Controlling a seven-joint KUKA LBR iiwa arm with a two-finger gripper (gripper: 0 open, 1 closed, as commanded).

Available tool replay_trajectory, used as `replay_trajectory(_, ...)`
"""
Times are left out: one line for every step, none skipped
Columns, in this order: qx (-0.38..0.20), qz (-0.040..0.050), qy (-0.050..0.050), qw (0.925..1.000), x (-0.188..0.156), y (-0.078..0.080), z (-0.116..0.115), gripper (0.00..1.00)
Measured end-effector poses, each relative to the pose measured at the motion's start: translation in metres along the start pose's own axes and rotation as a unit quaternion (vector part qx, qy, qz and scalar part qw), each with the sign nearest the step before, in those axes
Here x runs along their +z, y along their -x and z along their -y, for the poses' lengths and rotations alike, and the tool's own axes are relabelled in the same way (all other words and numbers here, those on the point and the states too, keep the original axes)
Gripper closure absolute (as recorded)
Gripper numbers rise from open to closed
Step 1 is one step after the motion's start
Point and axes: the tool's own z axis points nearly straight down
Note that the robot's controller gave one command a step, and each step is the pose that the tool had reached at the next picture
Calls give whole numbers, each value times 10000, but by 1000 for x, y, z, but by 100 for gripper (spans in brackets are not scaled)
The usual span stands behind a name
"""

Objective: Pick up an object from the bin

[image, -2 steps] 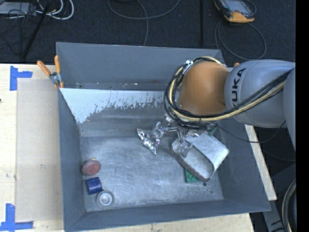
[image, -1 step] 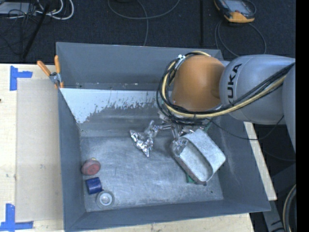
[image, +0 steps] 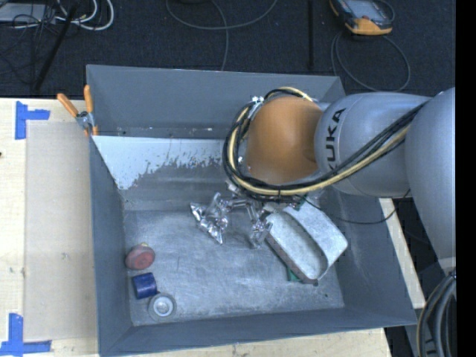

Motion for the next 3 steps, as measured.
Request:
replay_trajectory(-891,-4,8,9960,0,31,-14,0)
replay_trajectory(-1586,1,6,9873,0,39,-20,0)
replay_trajectory(-1928,-15,17,9812,1,52,-26,0)
